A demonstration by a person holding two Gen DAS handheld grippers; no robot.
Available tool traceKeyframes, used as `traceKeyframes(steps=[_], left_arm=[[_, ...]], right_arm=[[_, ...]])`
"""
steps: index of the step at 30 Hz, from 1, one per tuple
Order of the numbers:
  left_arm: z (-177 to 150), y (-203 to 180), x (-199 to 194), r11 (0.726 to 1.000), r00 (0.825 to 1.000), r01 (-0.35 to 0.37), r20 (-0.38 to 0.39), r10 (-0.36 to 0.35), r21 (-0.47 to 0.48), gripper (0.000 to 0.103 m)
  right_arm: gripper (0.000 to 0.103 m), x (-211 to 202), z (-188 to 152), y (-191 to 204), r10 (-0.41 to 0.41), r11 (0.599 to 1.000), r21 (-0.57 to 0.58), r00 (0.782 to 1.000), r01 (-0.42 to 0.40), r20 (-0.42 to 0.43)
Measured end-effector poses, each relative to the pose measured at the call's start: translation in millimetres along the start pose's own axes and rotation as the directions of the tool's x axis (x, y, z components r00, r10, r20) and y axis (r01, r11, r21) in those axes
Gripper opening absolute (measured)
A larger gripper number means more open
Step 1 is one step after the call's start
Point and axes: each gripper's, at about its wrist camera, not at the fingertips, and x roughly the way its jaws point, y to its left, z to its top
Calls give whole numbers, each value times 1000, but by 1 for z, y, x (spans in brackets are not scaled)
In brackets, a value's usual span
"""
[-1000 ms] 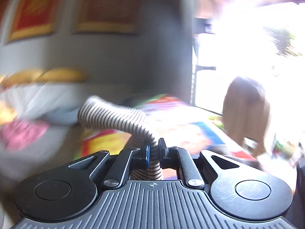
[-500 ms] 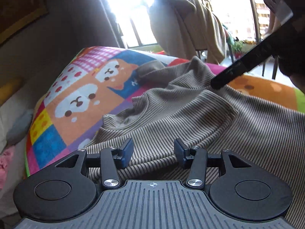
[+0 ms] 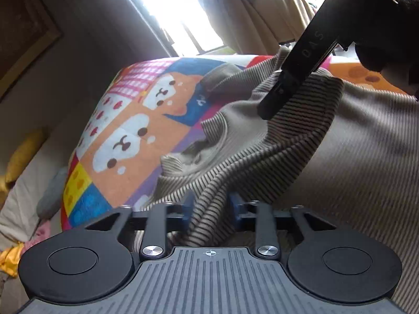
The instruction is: Fold clothes
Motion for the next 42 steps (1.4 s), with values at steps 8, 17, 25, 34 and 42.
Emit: traceKeyframes(steps=[8, 17, 25, 34, 42], left_arm=[[0, 10, -3, 991, 995, 99, -13, -101, -88, 27], [-22, 34, -12, 917, 957, 278, -3, -290, -286, 76], [-20, 50, 1, 796, 928, 358, 94, -360, -488, 86], [-37, 52, 11, 748, 912, 378, 78, -404, -546, 89], [-41, 43, 9, 764, 918, 375, 99, -383, -525, 94]], right_arm=[[16, -6, 24, 7, -154, 965, -198, 982, 173, 109], [40, -32, 1, -41, -313, 930, -162, 942, 329, 119], [62, -32, 12, -162, -120, 868, 495, 986, 49, 112], [76, -78, 44, -28, 343, 927, 80, 914, -367, 217], [86, -57, 32, -92, 103, 915, 373, 983, -153, 152]])
